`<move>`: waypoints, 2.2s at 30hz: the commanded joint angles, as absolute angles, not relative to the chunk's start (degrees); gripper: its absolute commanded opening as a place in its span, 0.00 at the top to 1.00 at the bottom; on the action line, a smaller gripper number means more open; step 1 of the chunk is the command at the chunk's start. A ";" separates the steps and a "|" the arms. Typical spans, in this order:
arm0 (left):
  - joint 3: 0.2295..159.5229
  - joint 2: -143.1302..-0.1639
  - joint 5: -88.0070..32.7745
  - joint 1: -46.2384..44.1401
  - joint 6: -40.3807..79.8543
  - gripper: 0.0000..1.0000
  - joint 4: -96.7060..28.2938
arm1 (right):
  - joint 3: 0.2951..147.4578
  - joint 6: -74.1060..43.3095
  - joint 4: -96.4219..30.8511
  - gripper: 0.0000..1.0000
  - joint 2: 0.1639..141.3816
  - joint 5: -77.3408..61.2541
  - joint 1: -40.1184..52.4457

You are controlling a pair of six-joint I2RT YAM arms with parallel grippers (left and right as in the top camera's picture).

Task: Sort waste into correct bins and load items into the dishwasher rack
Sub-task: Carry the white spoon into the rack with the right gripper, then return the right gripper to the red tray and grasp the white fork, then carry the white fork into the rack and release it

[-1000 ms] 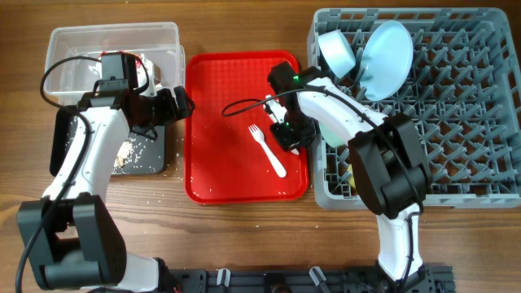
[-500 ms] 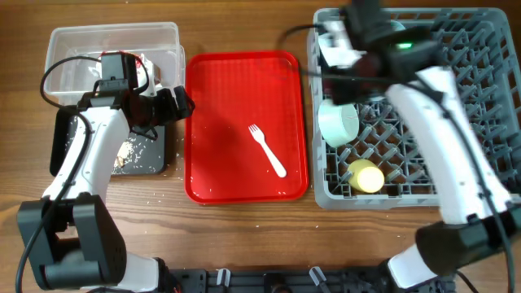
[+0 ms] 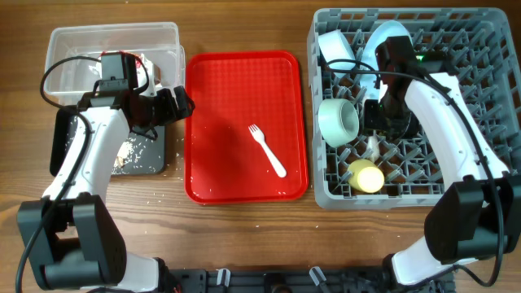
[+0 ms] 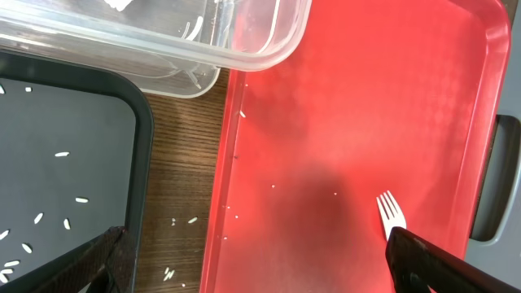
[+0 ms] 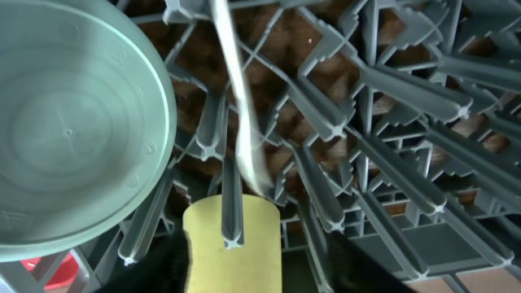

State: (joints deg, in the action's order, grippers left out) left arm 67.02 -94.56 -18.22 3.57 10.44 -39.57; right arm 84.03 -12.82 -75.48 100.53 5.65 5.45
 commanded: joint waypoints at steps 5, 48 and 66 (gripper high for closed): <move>67.18 -93.43 -17.91 3.88 10.94 0.00 -39.42 | 90.85 -10.79 -75.18 0.41 100.16 -0.12 5.69; 67.18 -93.43 -17.91 3.88 10.94 0.00 -39.42 | 99.66 -14.13 -55.72 0.96 132.33 -18.13 31.94; 67.18 -93.43 -17.91 3.88 10.94 0.00 -39.42 | 108.27 -10.26 -71.55 0.96 104.03 -2.28 22.22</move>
State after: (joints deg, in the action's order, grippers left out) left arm 67.00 -94.56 -18.24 3.55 10.44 -39.57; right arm 107.39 -11.05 -69.73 108.66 -9.08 25.45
